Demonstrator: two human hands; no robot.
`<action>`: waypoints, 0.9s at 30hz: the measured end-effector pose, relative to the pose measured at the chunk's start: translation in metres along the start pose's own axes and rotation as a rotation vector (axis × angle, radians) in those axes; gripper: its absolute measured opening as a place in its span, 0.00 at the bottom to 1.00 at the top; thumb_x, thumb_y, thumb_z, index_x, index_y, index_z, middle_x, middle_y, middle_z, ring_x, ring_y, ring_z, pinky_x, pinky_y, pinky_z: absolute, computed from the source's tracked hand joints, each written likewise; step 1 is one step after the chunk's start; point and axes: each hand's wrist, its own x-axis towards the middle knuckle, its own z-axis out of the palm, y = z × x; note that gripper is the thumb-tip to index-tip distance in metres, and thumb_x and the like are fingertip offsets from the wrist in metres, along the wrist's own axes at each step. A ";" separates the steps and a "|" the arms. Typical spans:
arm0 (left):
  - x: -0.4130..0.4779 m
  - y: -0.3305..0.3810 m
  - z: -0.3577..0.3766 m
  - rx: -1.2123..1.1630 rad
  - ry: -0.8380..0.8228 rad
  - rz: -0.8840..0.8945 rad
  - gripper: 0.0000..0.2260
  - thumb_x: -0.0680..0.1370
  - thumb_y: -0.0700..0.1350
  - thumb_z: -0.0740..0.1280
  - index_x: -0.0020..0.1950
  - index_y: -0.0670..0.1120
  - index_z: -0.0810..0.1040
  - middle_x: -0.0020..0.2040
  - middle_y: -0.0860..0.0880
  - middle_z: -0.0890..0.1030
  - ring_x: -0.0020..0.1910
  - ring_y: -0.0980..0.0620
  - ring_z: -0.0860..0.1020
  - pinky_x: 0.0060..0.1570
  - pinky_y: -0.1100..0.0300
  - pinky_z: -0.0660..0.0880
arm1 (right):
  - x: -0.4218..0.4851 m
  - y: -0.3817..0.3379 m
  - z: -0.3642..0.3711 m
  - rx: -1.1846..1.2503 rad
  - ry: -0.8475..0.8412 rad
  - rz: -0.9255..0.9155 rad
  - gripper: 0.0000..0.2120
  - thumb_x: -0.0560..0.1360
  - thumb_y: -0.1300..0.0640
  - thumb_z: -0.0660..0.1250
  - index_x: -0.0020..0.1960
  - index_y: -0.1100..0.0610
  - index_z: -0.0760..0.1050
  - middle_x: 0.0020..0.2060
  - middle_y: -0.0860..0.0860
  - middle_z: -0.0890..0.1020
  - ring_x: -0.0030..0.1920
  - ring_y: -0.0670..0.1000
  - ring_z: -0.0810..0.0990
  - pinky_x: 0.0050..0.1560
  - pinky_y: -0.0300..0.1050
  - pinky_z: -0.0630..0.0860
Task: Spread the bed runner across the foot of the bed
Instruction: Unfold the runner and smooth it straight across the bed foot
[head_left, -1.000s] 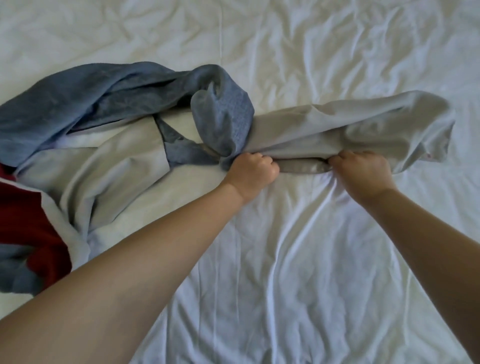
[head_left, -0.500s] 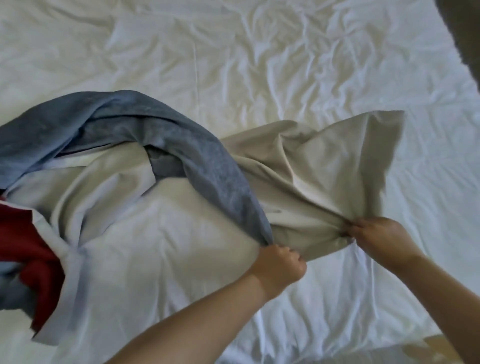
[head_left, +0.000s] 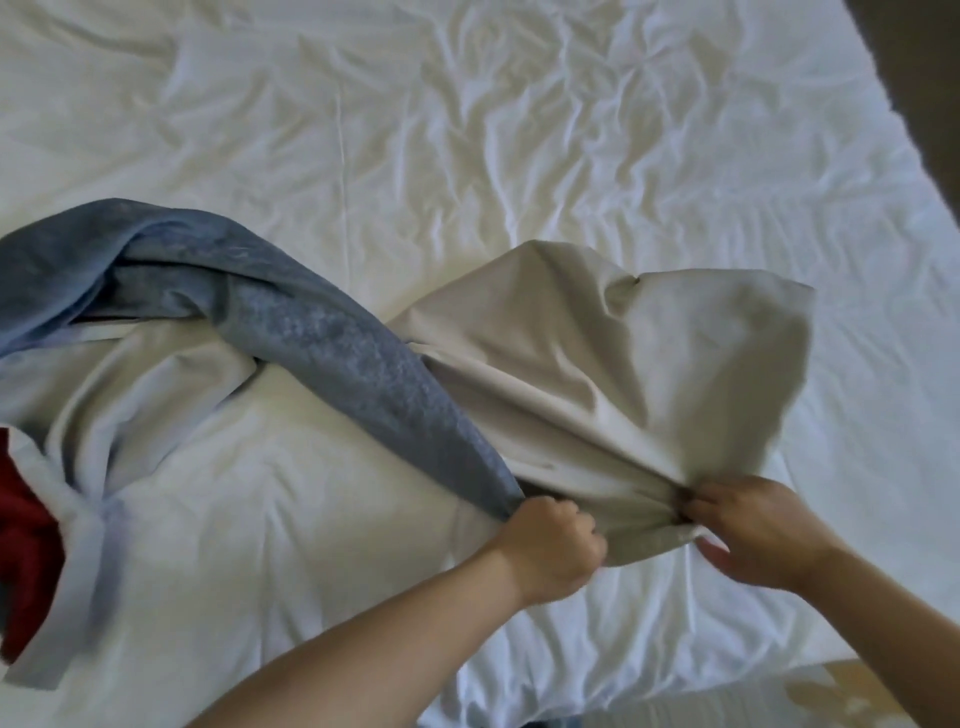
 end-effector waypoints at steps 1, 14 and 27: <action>0.008 -0.006 -0.006 -0.035 0.049 -0.020 0.11 0.57 0.48 0.78 0.27 0.48 0.76 0.25 0.52 0.76 0.25 0.52 0.75 0.22 0.65 0.70 | 0.002 0.007 -0.005 0.018 -0.002 -0.049 0.08 0.59 0.49 0.75 0.34 0.51 0.79 0.30 0.46 0.79 0.28 0.51 0.79 0.25 0.40 0.74; 0.177 -0.135 -0.066 -0.007 0.111 -0.381 0.25 0.77 0.39 0.64 0.74 0.43 0.63 0.74 0.43 0.64 0.73 0.45 0.63 0.73 0.53 0.57 | 0.119 0.134 -0.068 -0.028 0.205 0.309 0.31 0.73 0.54 0.70 0.73 0.56 0.63 0.68 0.57 0.70 0.67 0.59 0.70 0.63 0.55 0.69; 0.250 -0.116 -0.038 0.144 0.082 -0.386 0.13 0.80 0.42 0.56 0.58 0.47 0.78 0.54 0.46 0.80 0.52 0.43 0.78 0.41 0.52 0.71 | 0.095 0.193 -0.020 0.074 0.237 0.309 0.04 0.68 0.69 0.66 0.40 0.62 0.78 0.35 0.58 0.76 0.36 0.61 0.76 0.35 0.50 0.70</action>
